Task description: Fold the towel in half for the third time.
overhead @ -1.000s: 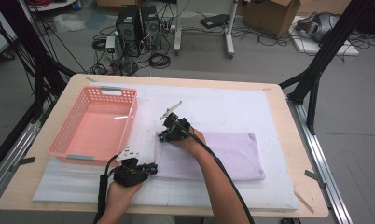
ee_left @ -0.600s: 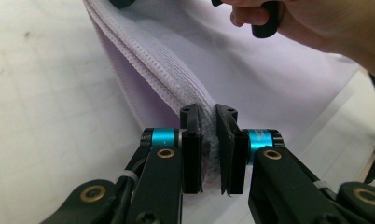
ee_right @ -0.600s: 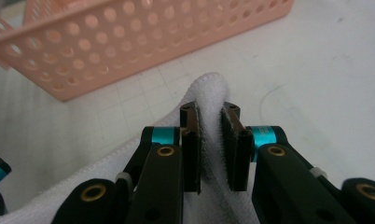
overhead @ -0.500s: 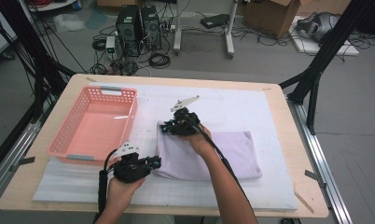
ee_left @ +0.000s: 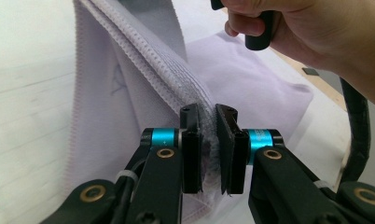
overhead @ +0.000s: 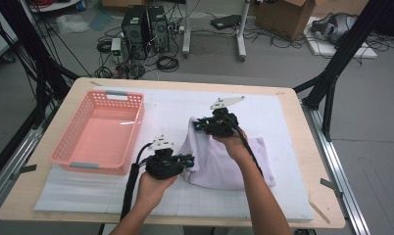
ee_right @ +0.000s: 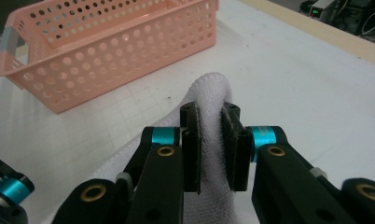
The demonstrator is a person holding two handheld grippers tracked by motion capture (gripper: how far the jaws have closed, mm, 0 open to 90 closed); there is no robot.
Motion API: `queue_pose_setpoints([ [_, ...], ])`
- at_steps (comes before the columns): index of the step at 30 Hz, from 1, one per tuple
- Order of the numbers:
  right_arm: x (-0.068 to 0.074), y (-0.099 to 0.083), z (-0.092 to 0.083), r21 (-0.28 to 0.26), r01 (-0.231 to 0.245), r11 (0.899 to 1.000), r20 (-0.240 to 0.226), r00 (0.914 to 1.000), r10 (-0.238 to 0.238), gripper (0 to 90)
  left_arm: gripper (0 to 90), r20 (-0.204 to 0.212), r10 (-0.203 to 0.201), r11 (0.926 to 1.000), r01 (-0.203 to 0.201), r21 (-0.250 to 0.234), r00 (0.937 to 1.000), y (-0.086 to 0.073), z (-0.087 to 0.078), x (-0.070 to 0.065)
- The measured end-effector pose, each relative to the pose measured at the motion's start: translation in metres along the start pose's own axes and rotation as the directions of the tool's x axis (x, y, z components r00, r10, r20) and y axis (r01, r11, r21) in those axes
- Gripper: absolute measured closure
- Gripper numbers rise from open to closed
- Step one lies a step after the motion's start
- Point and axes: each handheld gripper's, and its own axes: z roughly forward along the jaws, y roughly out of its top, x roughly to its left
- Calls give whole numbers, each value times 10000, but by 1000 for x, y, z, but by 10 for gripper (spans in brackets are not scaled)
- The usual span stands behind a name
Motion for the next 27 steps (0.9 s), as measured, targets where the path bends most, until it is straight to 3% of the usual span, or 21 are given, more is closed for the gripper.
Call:
queue_pose_setpoints([
  [6,-13,-12,-32,-169,-220,9996,271,9994,224,797,808,517,283,9995,-291,148,9983,12,31,-22],
  [9,-19,-18,-44,-181,-273,9995,448,9986,281,797,807,600,314,9993,-326,179,9977,15,39,-27],
  [13,-29,-29,-60,-115,-376,9992,764,9963,384,796,805,792,349,9986,-379,366,9963,19,63,-38],
  [19,-43,-46,-76,42,-547,9985,1214,9912,538,796,781,829,116,9995,-140,280,9965,19,86,-47],
  [22,-49,-54,-81,182,-662,9976,1452,9874,629,796,657,884,124,9999,-125,11,9960,19,86,-49],
  [23,-53,-58,-83,184,-631,9978,1530,9864,595,796,598,817,399,9990,-380,-245,9959,20,82,-49],
  [27,-60,-71,-89,283,-764,9967,1823,9808,700,797,447,362,708,9950,-680,-734,9968,24,65,-40],
])
